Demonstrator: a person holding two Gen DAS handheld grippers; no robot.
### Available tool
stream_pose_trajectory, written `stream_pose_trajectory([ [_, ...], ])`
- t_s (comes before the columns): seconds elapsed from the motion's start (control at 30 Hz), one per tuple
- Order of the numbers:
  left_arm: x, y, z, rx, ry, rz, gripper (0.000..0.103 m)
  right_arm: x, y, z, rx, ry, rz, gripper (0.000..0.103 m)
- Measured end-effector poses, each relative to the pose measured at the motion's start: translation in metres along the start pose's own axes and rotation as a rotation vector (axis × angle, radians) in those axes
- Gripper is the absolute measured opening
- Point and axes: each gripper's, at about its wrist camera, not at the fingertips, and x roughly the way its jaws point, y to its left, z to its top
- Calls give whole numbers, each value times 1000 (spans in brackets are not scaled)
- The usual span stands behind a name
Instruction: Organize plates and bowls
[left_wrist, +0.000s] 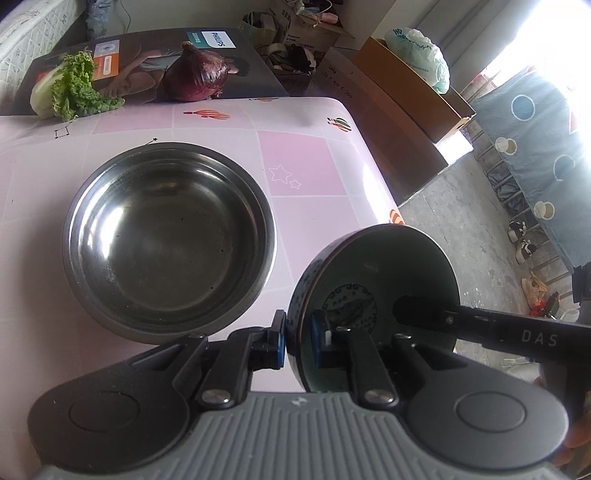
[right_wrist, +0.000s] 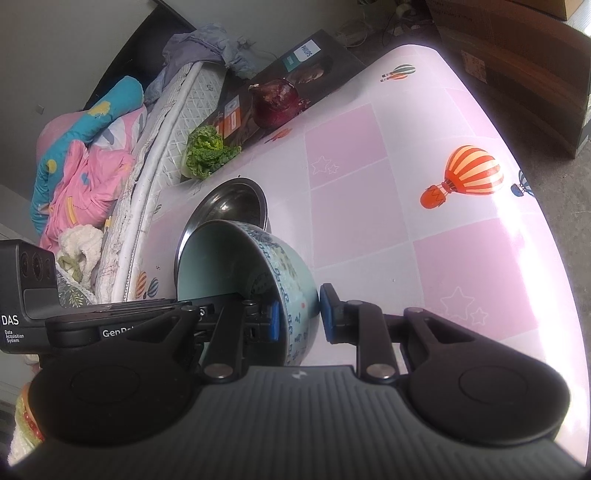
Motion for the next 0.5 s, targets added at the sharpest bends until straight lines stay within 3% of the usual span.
stream_pose_trajectory([
  [0.23, -26, 27, 5, -32, -43, -4, 14, 10, 33, 13, -30, 0, 17, 20],
  [0.5, -45, 77, 21, -110, -93, 16, 14, 52, 80, 36, -74, 27, 51, 20],
])
